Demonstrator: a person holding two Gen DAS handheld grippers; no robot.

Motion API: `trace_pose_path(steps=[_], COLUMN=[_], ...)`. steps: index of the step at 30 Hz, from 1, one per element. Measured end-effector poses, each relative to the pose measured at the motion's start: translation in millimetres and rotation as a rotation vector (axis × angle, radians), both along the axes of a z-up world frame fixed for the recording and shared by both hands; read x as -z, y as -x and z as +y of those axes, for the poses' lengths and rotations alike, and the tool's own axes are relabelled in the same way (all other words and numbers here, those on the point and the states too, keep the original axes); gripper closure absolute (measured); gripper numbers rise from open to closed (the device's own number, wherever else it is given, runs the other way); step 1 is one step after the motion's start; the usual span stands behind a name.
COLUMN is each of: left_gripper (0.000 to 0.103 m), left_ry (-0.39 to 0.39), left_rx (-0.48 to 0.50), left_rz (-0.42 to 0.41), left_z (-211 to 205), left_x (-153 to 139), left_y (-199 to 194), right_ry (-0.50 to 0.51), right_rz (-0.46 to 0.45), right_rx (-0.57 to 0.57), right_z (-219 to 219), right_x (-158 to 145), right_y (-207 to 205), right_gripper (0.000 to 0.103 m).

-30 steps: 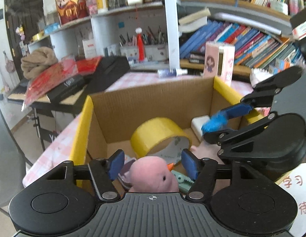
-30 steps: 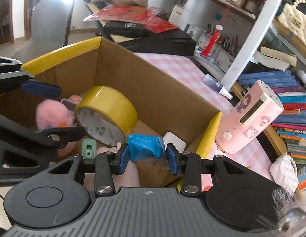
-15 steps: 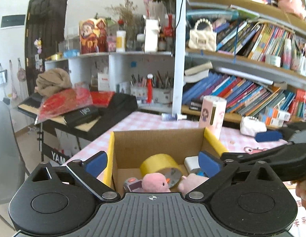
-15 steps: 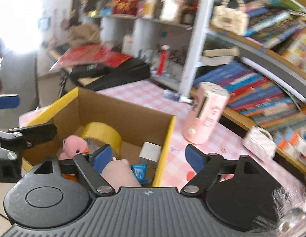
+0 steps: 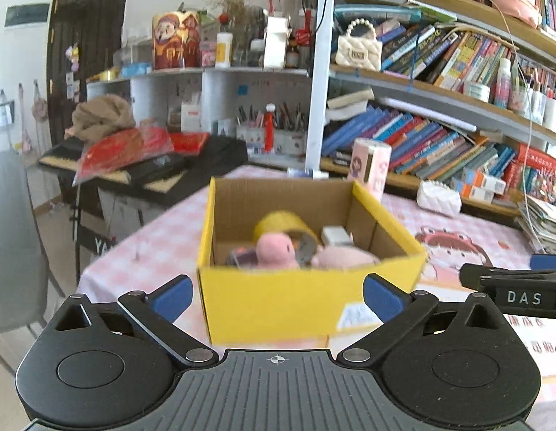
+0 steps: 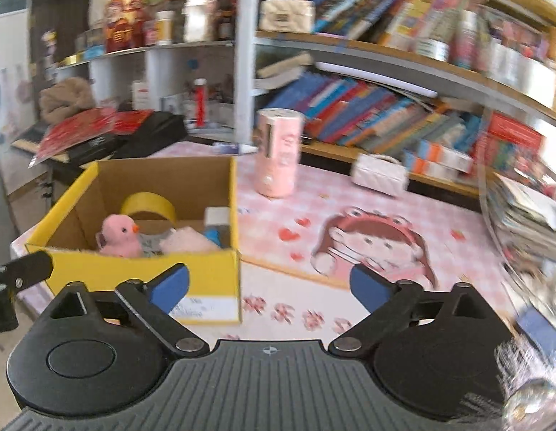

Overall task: Organize objects
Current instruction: 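Withdraw both open tools up and back from the yellow box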

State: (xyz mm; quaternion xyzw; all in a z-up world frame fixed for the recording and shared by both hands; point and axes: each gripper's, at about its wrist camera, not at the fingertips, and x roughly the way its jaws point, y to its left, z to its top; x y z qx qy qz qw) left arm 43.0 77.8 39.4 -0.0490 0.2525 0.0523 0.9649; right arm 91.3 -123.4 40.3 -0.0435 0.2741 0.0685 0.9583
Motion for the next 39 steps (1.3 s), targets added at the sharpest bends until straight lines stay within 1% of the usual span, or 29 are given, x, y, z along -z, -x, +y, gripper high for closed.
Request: trace_pose_path(steps=[2, 7, 11, 13, 18, 27, 30, 33, 39], left_gripper=[0.001, 0.001, 0.001, 0.001, 0.001, 0.001, 0.001, 0.001, 0.001], left_ry=[0.007, -0.003, -0.049, -0.072, -0.087, -0.110, -0.122, -0.126, -0.131], left_rx=[0.005, 0.005, 0.002, 0.016, 0.081, 0.190, 0.207, 0.224, 0.248], left_rz=[0.012, 0.028, 0.045, 0.054, 0.071, 0.081, 0.082, 0.077, 0.091], left_z=[-1.2, -6.9, -16.0, -21.8, -35.8, -68.9, -77.4, -83.6, -93.9], left_x=[3.5, 12.6, 19.0, 21.9, 25.4, 26.4, 24.8, 23.8, 27.5], left_y=[8.7, 29.0, 37.0, 40.8, 46.4, 50.5, 50.2, 50.3, 51.1], right_ry=[0.008, 0.014, 0.024, 0.031, 0.044, 0.043, 0.029, 0.013, 0.043], right_rz=[-0.004, 0.013, 0.020, 0.019, 0.047, 0.060, 0.069, 0.059, 0.051], right_rx=[0.039, 0.096, 0.138, 0.155, 0.209, 0.313, 0.345, 0.376, 0.395], right_z=[-2.6, -7.8, -11.3, -14.4, -23.5, -46.5, -54.6, -61.3, -64.8], right_x=[5.0, 17.5, 23.6, 26.9, 35.9, 35.7, 33.5, 29.0, 33.5], right_y=[17.6, 52.1, 71.7, 81.4, 103.4, 127.2, 127.7, 128.9, 137.9], right_gripper=[0.003, 0.002, 0.000, 0.000, 0.000, 0.000, 0.000, 0.000, 0.000])
